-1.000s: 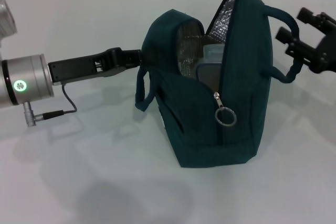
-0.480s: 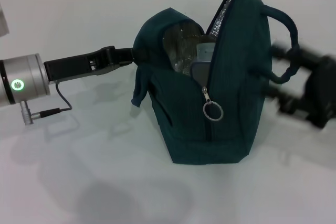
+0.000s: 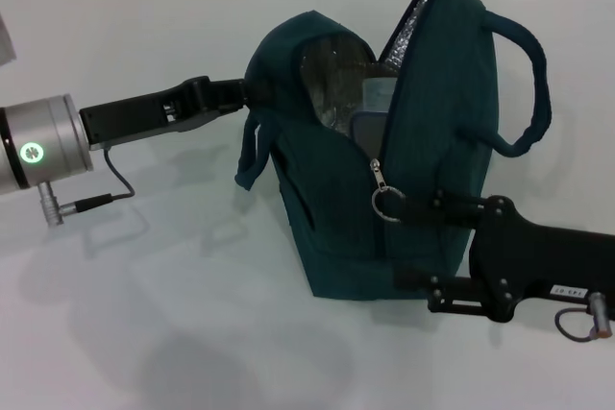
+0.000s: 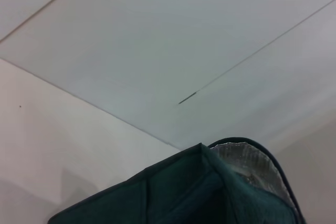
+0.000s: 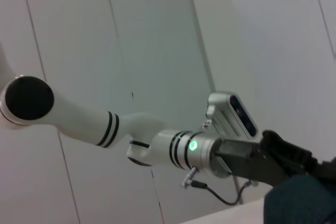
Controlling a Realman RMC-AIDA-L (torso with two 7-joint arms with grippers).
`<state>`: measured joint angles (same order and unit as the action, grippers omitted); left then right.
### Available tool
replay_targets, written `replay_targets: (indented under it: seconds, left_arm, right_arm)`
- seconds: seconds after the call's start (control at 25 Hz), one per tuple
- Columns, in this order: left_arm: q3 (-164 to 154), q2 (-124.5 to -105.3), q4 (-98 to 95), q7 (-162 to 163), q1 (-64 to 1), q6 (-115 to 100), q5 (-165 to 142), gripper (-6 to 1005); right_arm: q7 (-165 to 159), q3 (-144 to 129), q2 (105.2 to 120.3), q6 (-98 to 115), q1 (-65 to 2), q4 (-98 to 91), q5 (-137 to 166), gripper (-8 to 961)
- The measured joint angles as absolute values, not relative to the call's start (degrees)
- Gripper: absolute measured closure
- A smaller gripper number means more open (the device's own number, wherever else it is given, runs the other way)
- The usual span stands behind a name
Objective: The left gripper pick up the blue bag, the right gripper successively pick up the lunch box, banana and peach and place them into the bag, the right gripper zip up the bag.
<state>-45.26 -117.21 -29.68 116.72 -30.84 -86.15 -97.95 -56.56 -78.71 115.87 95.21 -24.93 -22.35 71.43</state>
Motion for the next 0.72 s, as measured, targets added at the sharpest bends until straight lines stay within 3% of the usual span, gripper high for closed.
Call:
replay_targets:
  seconds: [0.72]
  left_arm:
    - [-45.26, -117.14, -29.66, 116.72, -30.83, -86.31, -97.8, 858]
  right_arm:
    - [-57.87, -79.07, 115.47, 93.4, -24.76, -22.26, 71.27, 247]
